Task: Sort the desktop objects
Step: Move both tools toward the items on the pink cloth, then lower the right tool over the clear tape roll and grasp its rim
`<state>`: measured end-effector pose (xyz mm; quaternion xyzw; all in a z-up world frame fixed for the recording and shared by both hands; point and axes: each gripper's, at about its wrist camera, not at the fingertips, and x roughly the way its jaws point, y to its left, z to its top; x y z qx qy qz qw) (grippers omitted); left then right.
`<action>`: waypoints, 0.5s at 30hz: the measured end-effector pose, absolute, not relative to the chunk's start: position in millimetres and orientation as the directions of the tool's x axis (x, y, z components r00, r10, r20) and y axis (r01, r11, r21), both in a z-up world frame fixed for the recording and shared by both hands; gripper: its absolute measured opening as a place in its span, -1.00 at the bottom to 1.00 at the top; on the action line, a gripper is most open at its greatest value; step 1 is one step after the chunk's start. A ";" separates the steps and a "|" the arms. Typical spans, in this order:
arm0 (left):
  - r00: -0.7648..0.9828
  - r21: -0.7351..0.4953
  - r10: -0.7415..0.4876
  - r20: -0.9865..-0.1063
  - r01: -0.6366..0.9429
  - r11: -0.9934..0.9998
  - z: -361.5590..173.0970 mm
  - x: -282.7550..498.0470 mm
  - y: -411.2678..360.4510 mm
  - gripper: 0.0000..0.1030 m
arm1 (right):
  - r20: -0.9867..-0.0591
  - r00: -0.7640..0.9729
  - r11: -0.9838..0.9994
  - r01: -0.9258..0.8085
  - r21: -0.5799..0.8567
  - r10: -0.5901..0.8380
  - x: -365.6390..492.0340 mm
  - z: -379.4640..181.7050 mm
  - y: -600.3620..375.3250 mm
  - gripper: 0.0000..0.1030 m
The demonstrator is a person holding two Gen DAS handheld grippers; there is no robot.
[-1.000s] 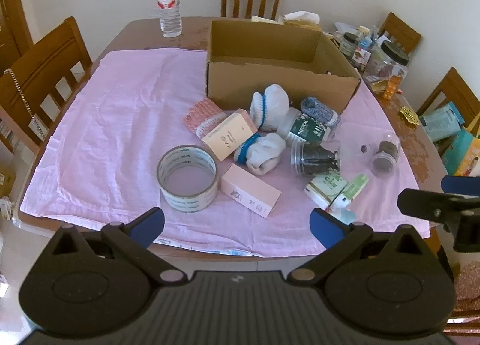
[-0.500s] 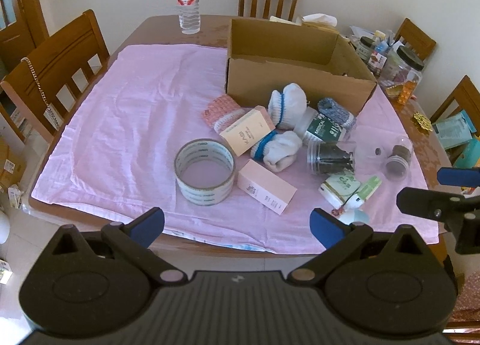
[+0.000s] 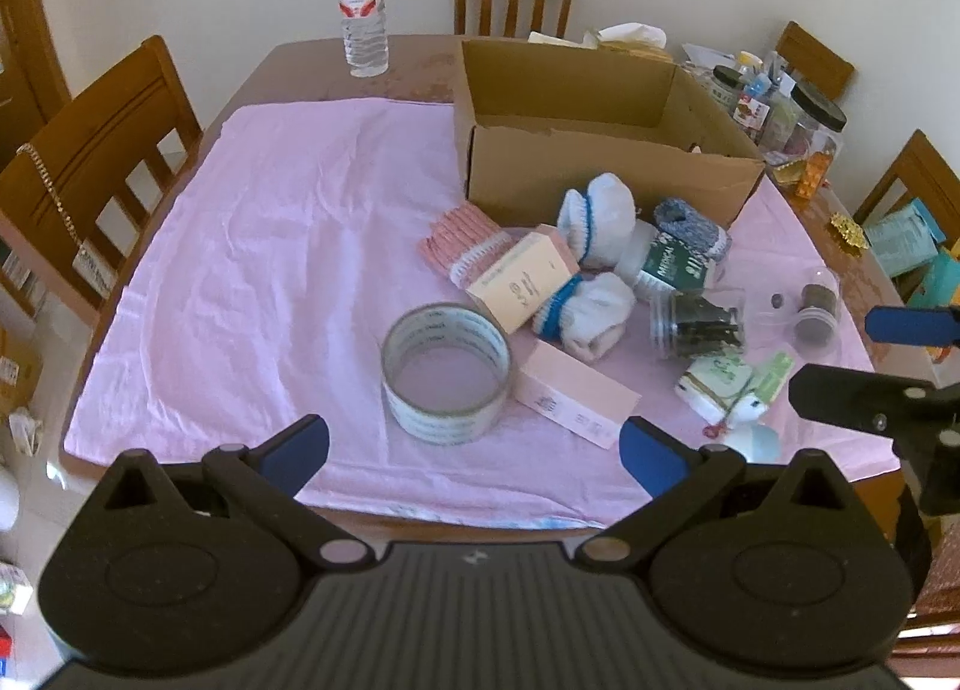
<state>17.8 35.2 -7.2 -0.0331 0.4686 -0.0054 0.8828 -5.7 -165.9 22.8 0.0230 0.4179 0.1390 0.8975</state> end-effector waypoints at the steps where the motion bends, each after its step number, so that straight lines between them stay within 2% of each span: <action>1: 0.558 -0.068 -0.047 -0.828 -0.016 0.998 -7.6 20.6 40.4 0.99 | -0.738 0.620 0.961 -0.233 0.152 0.267 -4.6 22.7 -161.1 1.00; 15: 0.551 -0.075 -0.087 -0.830 0.044 0.996 -21.2 52.2 104.3 0.99 | -0.755 0.606 0.961 -0.253 0.116 0.251 26.4 4.7 -98.7 1.00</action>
